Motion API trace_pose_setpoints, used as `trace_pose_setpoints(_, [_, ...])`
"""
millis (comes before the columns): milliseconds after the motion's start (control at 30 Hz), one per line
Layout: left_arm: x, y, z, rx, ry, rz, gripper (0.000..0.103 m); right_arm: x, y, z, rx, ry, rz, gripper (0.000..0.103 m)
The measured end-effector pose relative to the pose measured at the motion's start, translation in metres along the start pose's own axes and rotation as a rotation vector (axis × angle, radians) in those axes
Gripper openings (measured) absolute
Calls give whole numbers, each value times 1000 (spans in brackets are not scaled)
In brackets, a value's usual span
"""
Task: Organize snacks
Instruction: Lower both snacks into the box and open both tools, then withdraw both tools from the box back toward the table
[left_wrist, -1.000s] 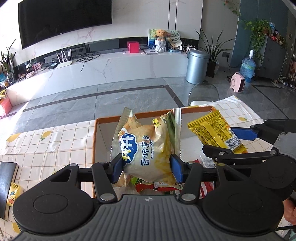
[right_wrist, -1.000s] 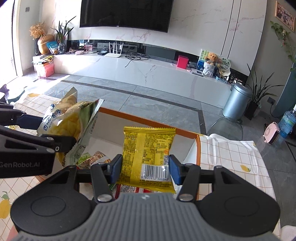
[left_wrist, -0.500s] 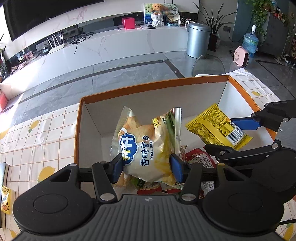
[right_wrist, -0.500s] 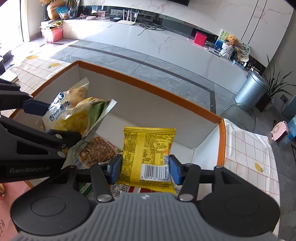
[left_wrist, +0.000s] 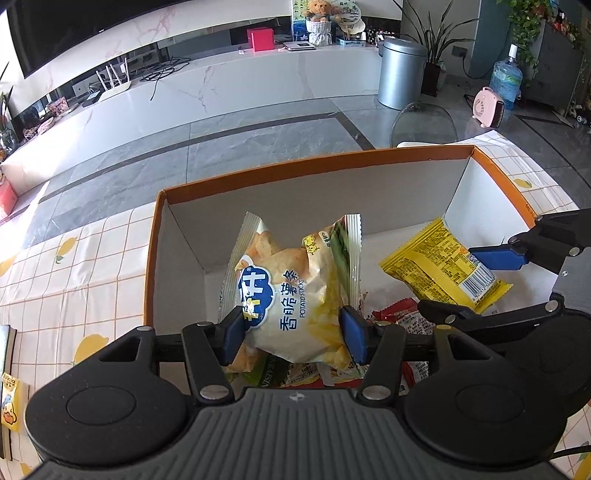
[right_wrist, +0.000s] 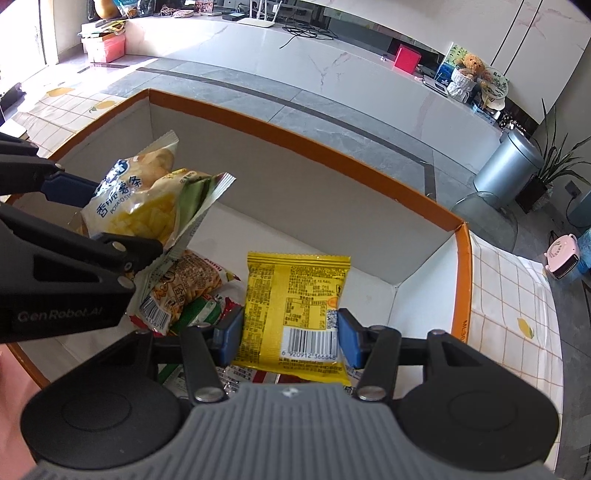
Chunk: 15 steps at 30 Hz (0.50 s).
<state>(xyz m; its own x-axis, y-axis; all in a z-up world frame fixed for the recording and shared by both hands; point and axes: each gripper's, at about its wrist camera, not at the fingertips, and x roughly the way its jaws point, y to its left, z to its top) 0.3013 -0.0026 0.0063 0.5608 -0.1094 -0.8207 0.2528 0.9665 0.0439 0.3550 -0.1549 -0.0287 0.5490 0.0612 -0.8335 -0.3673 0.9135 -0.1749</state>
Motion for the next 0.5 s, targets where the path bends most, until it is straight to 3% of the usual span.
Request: trace_pose_setpoints(500, [-20, -1, 1, 17, -36, 32, 81, -23, -7, -1, 36, -5, 5, 60])
